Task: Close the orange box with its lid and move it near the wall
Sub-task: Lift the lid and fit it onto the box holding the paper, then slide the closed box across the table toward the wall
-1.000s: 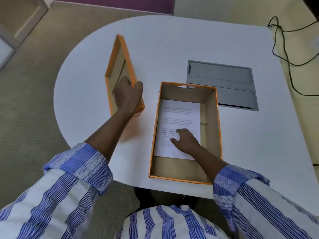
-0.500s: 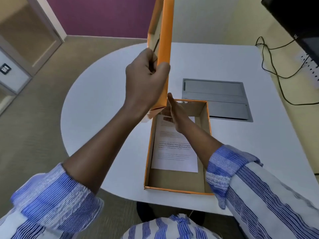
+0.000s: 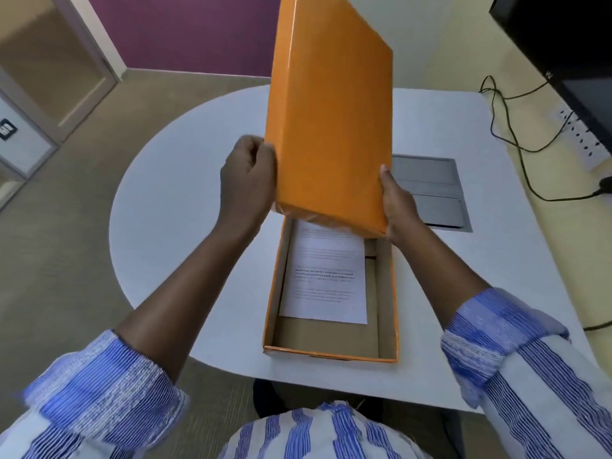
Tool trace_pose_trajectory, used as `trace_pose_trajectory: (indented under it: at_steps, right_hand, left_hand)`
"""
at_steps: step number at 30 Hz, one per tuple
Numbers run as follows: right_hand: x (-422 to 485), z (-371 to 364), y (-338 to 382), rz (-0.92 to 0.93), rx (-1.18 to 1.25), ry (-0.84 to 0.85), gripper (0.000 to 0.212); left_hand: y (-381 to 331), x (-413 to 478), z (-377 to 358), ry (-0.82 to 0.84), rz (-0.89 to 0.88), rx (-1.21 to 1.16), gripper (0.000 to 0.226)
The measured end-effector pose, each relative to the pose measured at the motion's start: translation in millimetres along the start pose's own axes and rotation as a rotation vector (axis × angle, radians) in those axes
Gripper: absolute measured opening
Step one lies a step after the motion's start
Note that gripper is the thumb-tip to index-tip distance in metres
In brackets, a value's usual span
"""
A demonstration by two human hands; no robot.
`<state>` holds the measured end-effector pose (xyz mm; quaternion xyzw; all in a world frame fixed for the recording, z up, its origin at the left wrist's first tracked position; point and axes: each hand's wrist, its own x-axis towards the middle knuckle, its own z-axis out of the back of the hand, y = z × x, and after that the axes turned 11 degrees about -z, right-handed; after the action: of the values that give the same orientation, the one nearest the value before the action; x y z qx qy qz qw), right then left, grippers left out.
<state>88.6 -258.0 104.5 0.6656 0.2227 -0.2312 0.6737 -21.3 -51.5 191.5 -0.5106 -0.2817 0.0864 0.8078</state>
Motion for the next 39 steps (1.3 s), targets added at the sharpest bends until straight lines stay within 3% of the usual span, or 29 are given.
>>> trace_pose_trajectory:
  at_steps: [7, 14, 18, 27, 35, 39]
  right_hand:
    - [-11, 39, -47, 0.046, -0.274, -0.297, 0.060]
    - [-32, 51, -106, -0.087, -0.535, -0.331, 0.074]
    - [-48, 50, -131, -0.076, -0.617, -0.349, 0.076]
    - [-71, 70, -154, -0.075, -0.671, -0.168, 0.080]
    - [-95, 96, -160, -0.163, -0.751, 0.107, 0.107]
    - [-102, 95, -161, -0.182, -0.839, 0.147, 0.114]
  left_hand:
    - [55, -44, -15, 0.233, 0.148, 0.227, 0.045]
    - [92, -91, -17, 0.418, 0.324, 0.404, 0.048]
    - [99, -117, -12, 0.469, 0.379, 0.457, 0.047]
    - [102, -147, 5, 0.600, 0.516, 0.388, 0.058]
    - [105, -163, 14, 0.765, 0.487, 0.479, 0.074]
    - [108, -169, 16, 0.810, 0.486, 0.481, 0.081]
